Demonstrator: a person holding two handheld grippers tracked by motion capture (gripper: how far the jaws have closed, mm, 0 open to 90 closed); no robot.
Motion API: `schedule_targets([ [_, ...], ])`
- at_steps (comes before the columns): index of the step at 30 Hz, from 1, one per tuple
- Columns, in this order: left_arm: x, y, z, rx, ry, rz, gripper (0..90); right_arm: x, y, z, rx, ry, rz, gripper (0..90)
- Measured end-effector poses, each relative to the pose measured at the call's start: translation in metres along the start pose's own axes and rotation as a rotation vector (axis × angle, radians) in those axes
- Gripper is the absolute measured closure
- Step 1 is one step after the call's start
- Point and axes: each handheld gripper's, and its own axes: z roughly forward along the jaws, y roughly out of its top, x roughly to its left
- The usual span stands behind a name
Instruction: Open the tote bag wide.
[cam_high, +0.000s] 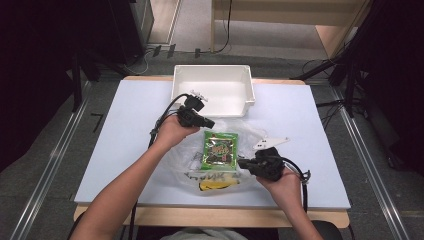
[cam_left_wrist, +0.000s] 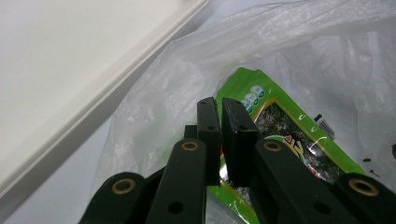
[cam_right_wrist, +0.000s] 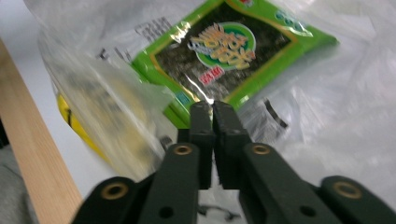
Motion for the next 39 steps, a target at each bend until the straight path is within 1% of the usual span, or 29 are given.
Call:
schedule_targets([
  [1, 0.000, 0.000, 0.001, 0.000, -0.003, -0.003, 87.3, 0.001, 0.003, 0.002, -0.005, 0.010, -0.006, 90.0],
  [2, 0.000, 0.000, 0.002, 0.004, -0.002, -0.006, 87.3, 0.005, 0.007, 0.007, -0.002, 0.033, -0.002, 90.0],
  [3, 0.001, 0.000, 0.003, 0.009, -0.003, -0.004, 87.3, 0.008, 0.009, 0.010, 0.001, 0.045, -0.002, 90.0],
  [5, 0.002, 0.000, 0.004, 0.011, -0.005, -0.006, 87.3, 0.010, 0.010, 0.013, 0.002, 0.055, -0.005, 90.0],
  [7, 0.005, 0.000, 0.005, 0.012, -0.007, -0.020, 87.5, 0.015, 0.011, 0.021, 0.011, 0.068, -0.022, 90.0],
  [8, 0.005, 0.000, 0.005, 0.012, -0.007, -0.020, 87.5, 0.015, 0.011, 0.021, 0.011, 0.068, -0.022, 90.0],
  [9, 0.005, -0.001, 0.006, 0.013, -0.007, -0.023, 87.5, 0.017, 0.009, 0.024, 0.015, 0.086, -0.023, 90.0],
  [12, 0.005, -0.001, 0.006, 0.015, -0.006, -0.024, 87.5, 0.022, 0.004, 0.029, 0.026, 0.096, -0.036, 90.0],
  [14, 0.005, -0.001, 0.006, 0.014, -0.007, -0.024, 87.5, 0.023, 0.002, 0.030, 0.035, 0.097, -0.035, 90.0],
  [18, 0.005, -0.001, 0.007, 0.015, -0.008, -0.021, 87.5, 0.027, -0.007, 0.039, 0.065, 0.100, -0.047, 90.0],
  [20, 0.005, -0.002, 0.008, 0.013, -0.010, -0.026, 87.5, 0.029, -0.010, 0.043, 0.078, 0.102, -0.050, 90.0],
  [22, 0.005, -0.003, 0.009, 0.016, -0.009, -0.023, 87.5, 0.030, -0.012, 0.045, 0.083, 0.105, -0.050, 90.0],
  [25, 0.006, -0.006, 0.011, 0.019, -0.014, -0.039, 87.5, 0.031, -0.015, 0.052, 0.102, 0.118, -0.044, 90.0],
  [26, 0.006, -0.006, 0.011, 0.019, -0.014, -0.039, 87.5, 0.031, -0.015, 0.052, 0.102, 0.118, -0.044, 90.0],
  [27, 0.007, -0.007, 0.012, 0.024, -0.021, -0.037, 87.5, 0.032, -0.015, 0.056, 0.113, 0.122, -0.046, 90.0],
  [32, 0.008, -0.010, 0.012, 0.022, -0.029, -0.045, 87.2, 0.034, -0.017, 0.059, 0.114, 0.131, -0.051, 90.0],
  [34, 0.009, -0.011, 0.011, 0.016, -0.037, -0.055, 86.7, 0.034, -0.018, 0.059, 0.111, 0.137, -0.050, 90.0],
  [37, 0.008, -0.011, 0.007, 0.012, -0.045, -0.060, 83.0, 0.033, -0.017, 0.058, 0.117, 0.137, -0.052, 90.0],
  [39, 0.006, -0.011, 0.003, 0.009, -0.054, -0.055, 80.6, 0.033, -0.012, 0.054, 0.102, 0.136, -0.048, 87.3],
])
